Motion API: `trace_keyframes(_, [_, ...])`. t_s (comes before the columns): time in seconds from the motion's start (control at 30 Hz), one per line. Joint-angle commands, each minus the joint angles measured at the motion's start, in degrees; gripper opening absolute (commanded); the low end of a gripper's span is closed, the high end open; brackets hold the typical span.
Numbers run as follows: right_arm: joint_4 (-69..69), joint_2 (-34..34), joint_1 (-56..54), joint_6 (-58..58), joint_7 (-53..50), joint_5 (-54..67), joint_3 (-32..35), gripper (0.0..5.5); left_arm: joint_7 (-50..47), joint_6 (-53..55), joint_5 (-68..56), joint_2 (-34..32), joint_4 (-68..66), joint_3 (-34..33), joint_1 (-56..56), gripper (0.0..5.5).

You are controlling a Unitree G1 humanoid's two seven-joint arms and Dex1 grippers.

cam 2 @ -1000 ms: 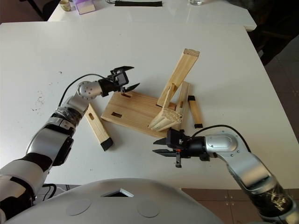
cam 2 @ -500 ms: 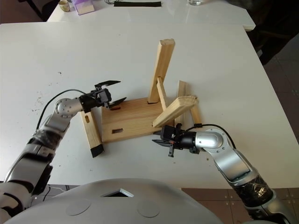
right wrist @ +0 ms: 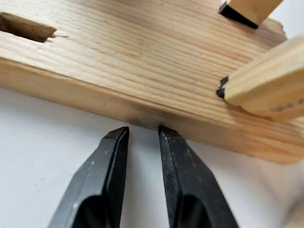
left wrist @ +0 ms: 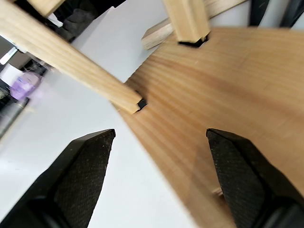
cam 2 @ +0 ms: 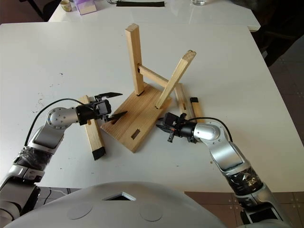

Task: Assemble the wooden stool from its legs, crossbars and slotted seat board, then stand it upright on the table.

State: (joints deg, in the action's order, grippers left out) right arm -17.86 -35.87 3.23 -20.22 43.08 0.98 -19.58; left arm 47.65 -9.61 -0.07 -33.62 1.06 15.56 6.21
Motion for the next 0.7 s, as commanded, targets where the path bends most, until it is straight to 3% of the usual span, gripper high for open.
trace_keyframes(0.03, [-3.92,-0.95,3.14,-0.27,-0.31,2.31,4.19,1.15,1.20,10.31,-4.36,-0.36,7.87,-1.09,-1.79,3.58])
trace_keyframes(0.23, [-3.34,-2.41,4.25,1.24,-0.47,2.38,7.50,1.15,0.12,24.03,-10.53,0.33,15.92,-3.29,-3.14,3.58])
trace_keyframes(0.43, [-10.35,-3.57,8.50,-0.74,-0.80,3.65,10.19,1.15,-5.01,24.28,-9.87,1.43,12.67,-9.65,9.35,3.58])
trace_keyframes(0.53, [-13.26,-3.20,10.54,-1.55,-0.97,3.30,8.50,1.15,-5.47,17.96,-5.19,-0.89,7.55,-9.59,12.19,3.58])
trace_keyframes(0.7, [-14.13,-1.94,10.81,-2.37,-2.34,1.74,5.60,1.15,-5.48,-0.77,8.43,-6.47,-5.90,-3.22,10.03,3.58])
